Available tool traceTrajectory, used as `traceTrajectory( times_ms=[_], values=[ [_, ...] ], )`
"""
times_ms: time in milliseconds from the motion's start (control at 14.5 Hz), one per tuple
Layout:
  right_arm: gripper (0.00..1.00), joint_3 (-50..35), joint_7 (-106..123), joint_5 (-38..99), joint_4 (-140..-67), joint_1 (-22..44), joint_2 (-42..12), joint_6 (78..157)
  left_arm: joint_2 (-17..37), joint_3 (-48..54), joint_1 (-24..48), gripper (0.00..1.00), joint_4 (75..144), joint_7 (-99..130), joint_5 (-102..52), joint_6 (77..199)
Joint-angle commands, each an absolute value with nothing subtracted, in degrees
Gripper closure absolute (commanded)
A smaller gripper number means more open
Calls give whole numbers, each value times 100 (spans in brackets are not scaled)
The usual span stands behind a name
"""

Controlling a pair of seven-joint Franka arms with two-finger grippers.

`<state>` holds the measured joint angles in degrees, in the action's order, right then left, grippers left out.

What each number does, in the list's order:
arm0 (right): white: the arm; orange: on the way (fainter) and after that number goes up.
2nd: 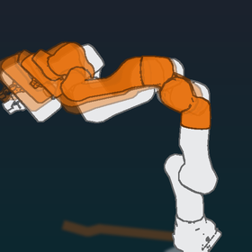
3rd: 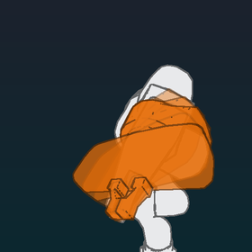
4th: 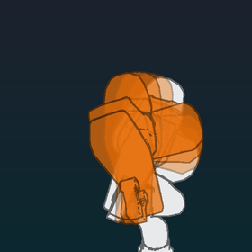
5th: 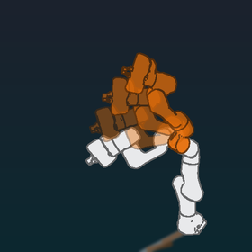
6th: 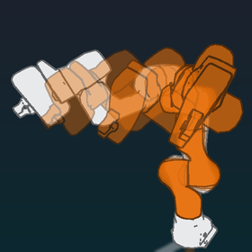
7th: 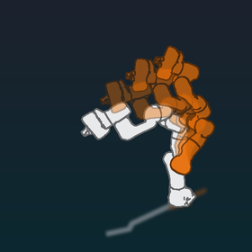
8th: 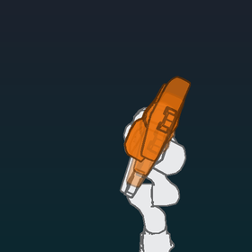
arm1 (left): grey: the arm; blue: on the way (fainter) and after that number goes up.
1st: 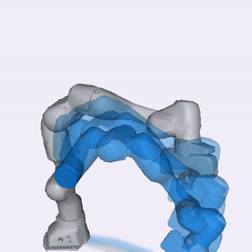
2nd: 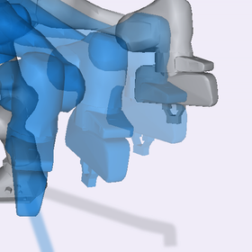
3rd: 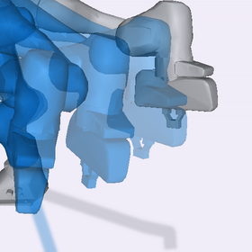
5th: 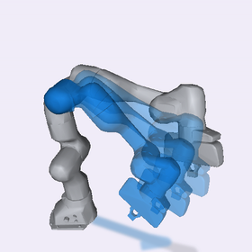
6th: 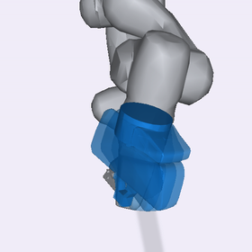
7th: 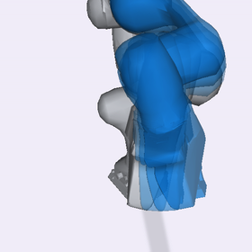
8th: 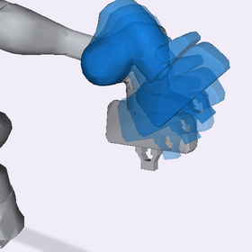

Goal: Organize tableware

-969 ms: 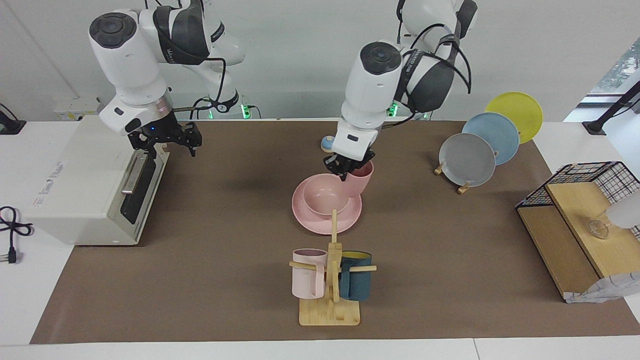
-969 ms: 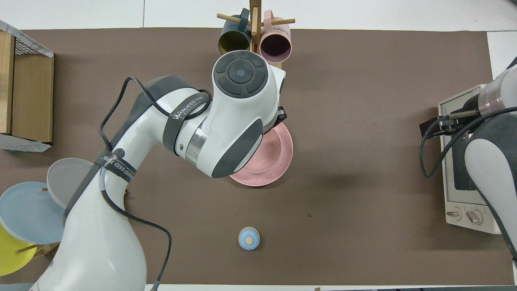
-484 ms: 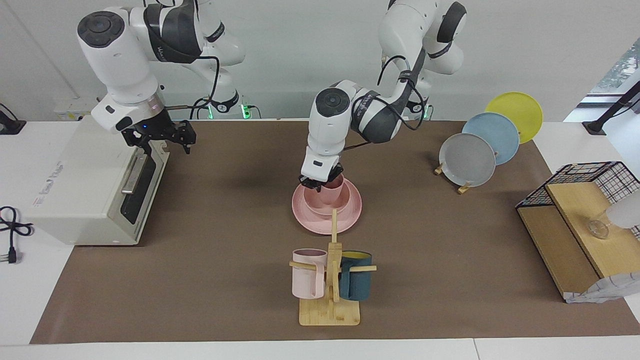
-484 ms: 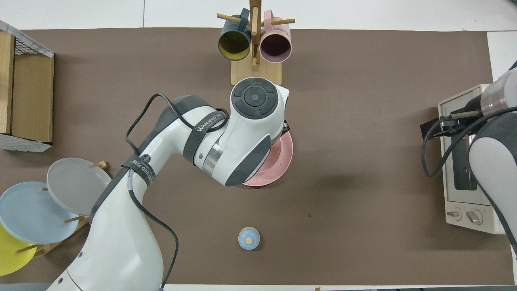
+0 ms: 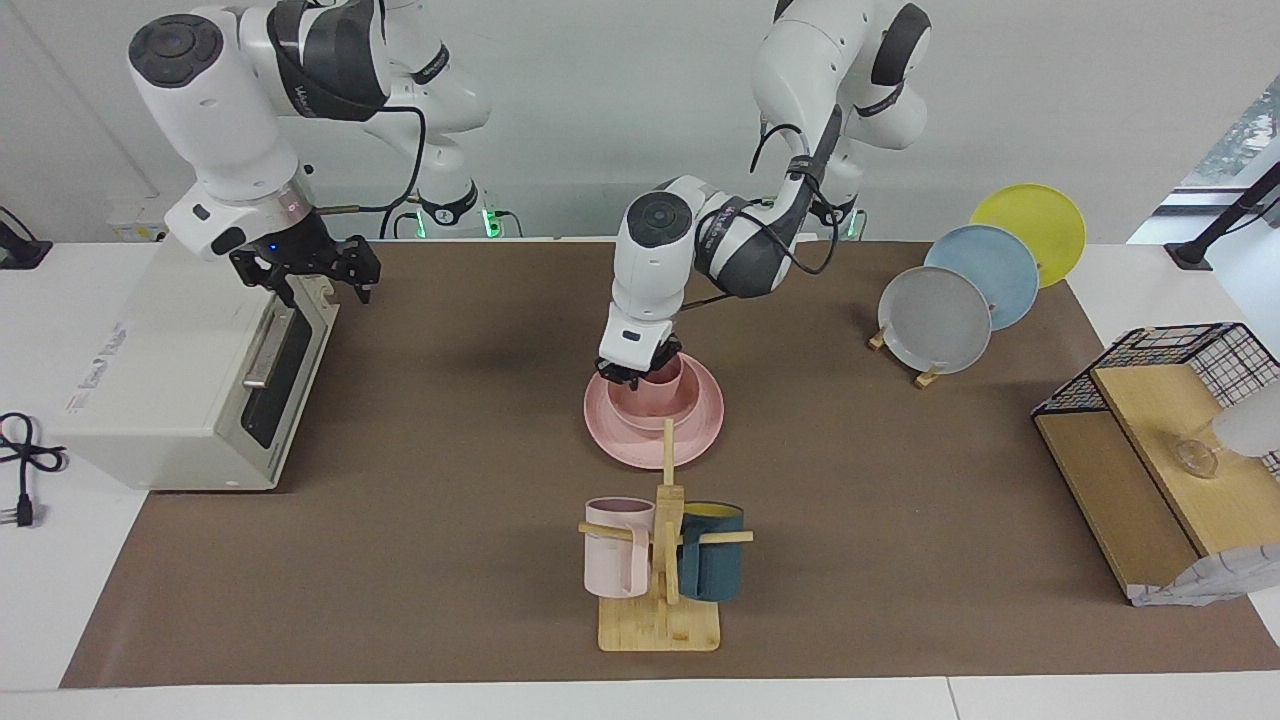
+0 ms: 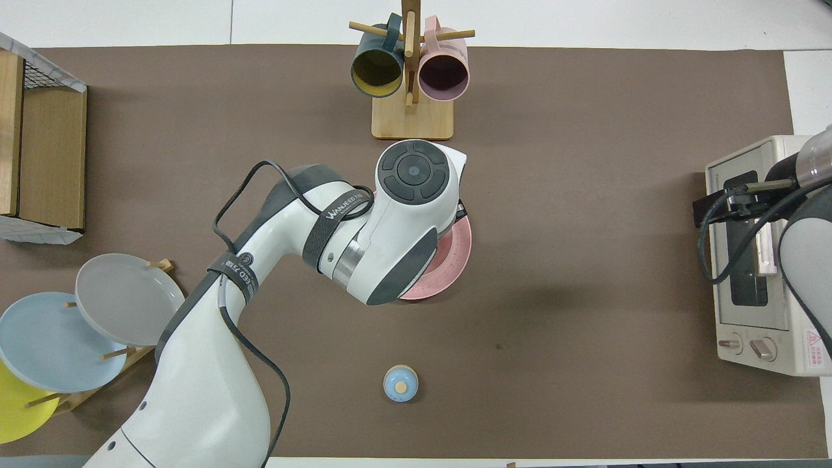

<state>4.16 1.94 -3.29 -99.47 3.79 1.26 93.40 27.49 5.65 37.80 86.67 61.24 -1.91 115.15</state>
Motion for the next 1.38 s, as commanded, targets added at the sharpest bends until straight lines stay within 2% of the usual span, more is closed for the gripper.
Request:
traceTrajectory(
  times_ms=[0, 208, 346, 623, 899, 1107, 1314],
  values=[
    [0, 290, 387, -158, -10063, 88, 246, 9308, 2654, 466, 3876, 0, 8807, 6152, 9, 11602],
    [0, 273, 378, -167, -10046, 88, 246, 9316, 2576, 448, 3806, 0, 8771, 6144, 26, 11505],
    [0, 264, 378, -167, -10046, 88, 246, 9316, 2243, 431, 3535, 0, 8684, 5873, 26, 11147],
    [0, 264, 352, -167, -9880, 88, 237, 9316, 1294, 431, 2578, 0, 8517, 4872, -9, 10171],
    [0, 308, 343, -158, -9888, 97, 237, 9334, 450, 422, 1269, 0, 8534, 2959, -35, 9274],
    [0, 404, 343, -158, -9835, 123, 272, 9158, 141, 413, 608, 0, 8692, 1604, -35, 8904],
    [0, 360, 343, -158, -9835, 114, 281, 9131, -218, 404, 413, 0, 9314, 995, -35, 8990]
  ],
)
